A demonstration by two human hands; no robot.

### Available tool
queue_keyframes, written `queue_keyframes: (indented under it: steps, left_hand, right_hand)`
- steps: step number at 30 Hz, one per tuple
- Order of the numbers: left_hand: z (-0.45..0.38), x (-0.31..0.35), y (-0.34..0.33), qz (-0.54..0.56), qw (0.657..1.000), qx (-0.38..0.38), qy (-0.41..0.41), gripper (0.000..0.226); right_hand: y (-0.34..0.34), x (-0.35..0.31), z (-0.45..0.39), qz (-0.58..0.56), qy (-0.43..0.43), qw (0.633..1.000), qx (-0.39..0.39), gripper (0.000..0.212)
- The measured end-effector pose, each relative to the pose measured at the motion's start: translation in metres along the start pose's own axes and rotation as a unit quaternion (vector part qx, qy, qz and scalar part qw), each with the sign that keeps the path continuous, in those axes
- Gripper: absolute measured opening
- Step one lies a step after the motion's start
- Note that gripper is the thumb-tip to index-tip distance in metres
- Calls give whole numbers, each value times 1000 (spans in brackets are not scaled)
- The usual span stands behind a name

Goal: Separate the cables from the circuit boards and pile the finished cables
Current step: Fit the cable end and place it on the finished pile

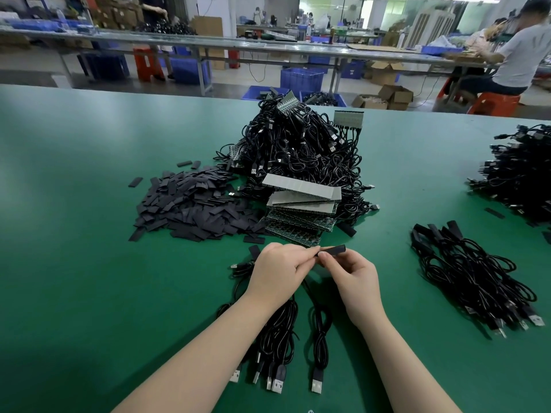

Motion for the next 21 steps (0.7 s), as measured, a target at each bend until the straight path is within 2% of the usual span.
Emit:
queue_keyframes:
  steps: [5, 8, 9, 13, 17, 21]
  left_hand:
    - [0, 1, 2, -9, 1000, 11, -5, 24]
    - [-1, 2, 3, -11, 1000, 21, -5, 26]
    - [-1, 2, 4, -15, 1000, 25, -3, 26]
    - [-1, 0, 5, -12, 999, 42, 26, 24]
    - [-1, 0, 5, -15, 998, 47, 27, 24]
    - [-1, 1, 6, -15, 999, 44, 21, 24]
  right_hand:
    - [-2, -1, 0, 19, 9, 1000, -4, 8]
    - [-3, -3, 4, 53, 33, 998, 28, 11]
    - [-3, -5, 6, 77, 53, 994, 52, 15]
    - [-4, -9, 19, 137, 123, 977, 109, 52]
    - [-6, -9, 19, 175, 132, 969, 111, 53]
    - [-7, -10, 18, 169, 121, 975, 78, 58]
Point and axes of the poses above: each hand's wrist, its own z-axis away from the middle knuckle, its own y-axis out of the back of the hand, x = y × z, the point moved 5 cm from there along -z, towards the middle knuckle, and after that the axes turned 15 degrees about -y, right-handed, at the moved point
